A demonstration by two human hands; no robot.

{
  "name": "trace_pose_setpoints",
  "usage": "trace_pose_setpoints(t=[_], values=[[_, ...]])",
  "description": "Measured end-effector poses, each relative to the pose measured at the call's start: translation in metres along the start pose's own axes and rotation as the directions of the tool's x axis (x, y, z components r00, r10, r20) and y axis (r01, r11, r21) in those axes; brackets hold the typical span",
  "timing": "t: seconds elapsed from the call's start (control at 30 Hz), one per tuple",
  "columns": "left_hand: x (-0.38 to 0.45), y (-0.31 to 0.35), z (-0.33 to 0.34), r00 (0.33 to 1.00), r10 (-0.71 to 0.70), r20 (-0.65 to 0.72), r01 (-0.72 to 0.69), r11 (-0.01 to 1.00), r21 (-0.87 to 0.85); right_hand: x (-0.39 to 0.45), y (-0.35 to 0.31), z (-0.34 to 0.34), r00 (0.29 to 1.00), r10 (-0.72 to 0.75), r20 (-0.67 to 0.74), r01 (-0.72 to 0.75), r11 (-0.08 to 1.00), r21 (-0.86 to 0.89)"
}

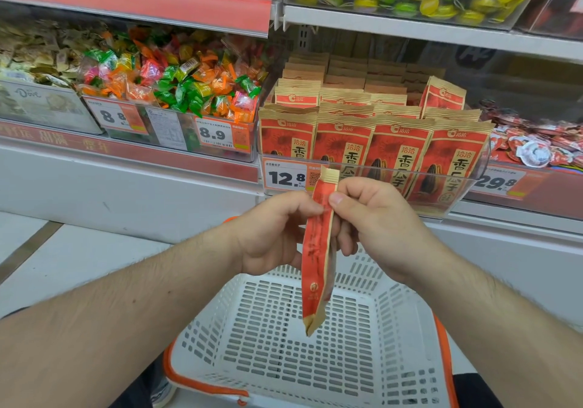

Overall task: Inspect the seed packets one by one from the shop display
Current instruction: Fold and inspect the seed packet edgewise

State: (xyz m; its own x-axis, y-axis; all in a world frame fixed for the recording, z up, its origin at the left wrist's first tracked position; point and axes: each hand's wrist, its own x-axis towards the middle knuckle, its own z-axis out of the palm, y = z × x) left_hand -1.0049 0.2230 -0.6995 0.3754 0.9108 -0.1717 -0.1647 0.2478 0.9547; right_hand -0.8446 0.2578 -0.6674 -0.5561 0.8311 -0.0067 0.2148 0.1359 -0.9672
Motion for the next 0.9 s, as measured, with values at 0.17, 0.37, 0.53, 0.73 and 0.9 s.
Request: trace_pose_setpoints(t=[0.17,0.37,0.53,0.73,0.9], values=[[0.001,-0.001,-0.002,0.997,-0.044,-0.065,0.045,0.999,0.007,-0.001,-0.001,0.000,1.000,-0.004,-0.015,0.003,0.999,-0.052],[-0.001,0.009,-0.001,0.928,-0.037,-0.372,0.007,0.997,-0.080,-0.005,-0.006,-0.008,0.976,0.173,0.134,-0.104,0.906,-0.411],[-0.001,0.013,-0.004,0.899,-0.029,-0.438,-0.029,0.992,-0.125,-0.010,-0.009,-0.006,0.910,0.310,0.274,-0.094,0.800,-0.593],[0.000,0.010,-0.007,0.898,-0.059,-0.435,-0.009,0.988,-0.154,-0.007,-0.006,-0.007,0.888,0.317,0.335,-0.077,0.819,-0.569],[0.000,0.010,-0.007,0.903,-0.098,-0.418,0.025,0.984,-0.177,-0.007,-0.004,-0.012,0.879,0.296,0.375,-0.074,0.859,-0.506]])
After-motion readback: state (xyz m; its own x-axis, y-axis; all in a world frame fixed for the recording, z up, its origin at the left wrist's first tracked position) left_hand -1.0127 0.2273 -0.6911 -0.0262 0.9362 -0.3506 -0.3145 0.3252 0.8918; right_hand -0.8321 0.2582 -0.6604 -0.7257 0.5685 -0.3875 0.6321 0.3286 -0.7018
